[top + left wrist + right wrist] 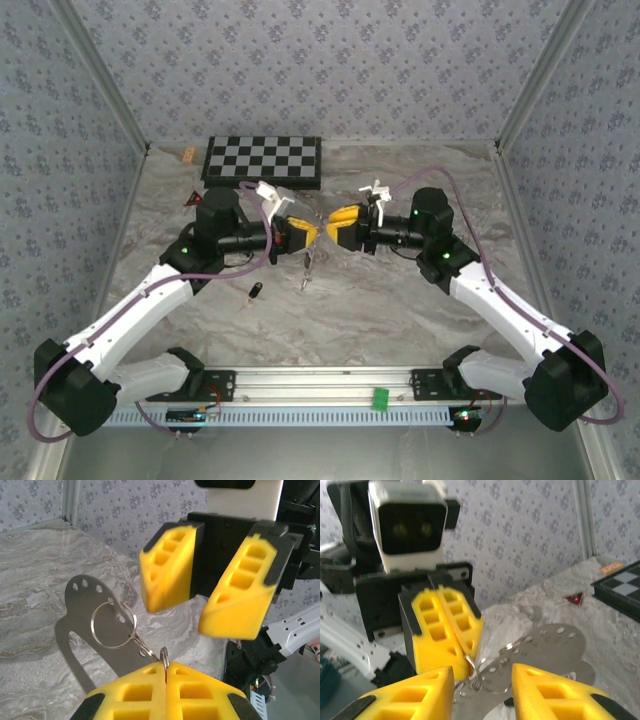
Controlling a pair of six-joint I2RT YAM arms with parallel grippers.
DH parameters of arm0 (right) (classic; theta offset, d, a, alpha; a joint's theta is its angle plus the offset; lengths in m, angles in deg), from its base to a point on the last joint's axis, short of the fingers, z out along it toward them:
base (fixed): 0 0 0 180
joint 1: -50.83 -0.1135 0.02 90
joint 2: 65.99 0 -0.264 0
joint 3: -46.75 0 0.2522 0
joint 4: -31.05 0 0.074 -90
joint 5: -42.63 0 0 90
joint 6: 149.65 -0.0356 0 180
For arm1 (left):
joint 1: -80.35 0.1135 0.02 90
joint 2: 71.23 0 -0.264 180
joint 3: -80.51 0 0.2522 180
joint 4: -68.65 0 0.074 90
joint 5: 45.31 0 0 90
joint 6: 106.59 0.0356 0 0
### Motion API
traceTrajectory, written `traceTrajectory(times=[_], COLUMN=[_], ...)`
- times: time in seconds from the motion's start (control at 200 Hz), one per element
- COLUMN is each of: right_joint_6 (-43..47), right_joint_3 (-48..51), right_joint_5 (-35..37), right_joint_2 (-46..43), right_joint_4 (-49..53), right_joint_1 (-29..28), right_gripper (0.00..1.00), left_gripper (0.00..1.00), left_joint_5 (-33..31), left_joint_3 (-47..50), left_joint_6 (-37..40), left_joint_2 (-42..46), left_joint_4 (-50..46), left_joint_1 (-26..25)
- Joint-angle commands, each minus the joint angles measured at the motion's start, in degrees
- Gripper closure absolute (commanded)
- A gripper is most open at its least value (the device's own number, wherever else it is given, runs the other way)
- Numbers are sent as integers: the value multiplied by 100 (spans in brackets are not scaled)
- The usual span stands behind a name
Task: Put the keys on the keyring
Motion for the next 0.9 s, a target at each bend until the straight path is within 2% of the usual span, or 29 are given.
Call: traceTrajectory(times=[0.0,0.75,0.855,0.895], right_joint_6=[432,705,698,698], right_joint_3=[-265,-672,-702,-700], right_joint_5=[-339,-544,-579,-584], right_joint_2=[94,478,519,519], right_joint_4=[706,957,952,929], right_joint_1=[3,-254,-284,-295], right_gripper=[68,80,87,94], left_gripper=[100,100,100,100], left_joint_5=[297,499,517,519], left_joint_3=[-328,-341,-339,-342], left_joint_6=[203,247,239,238], left_joint_2=[-39,-167,-162,-173], left_joint_4=[-21,-90,-83,-83], left_joint_1=[34,27,34,32])
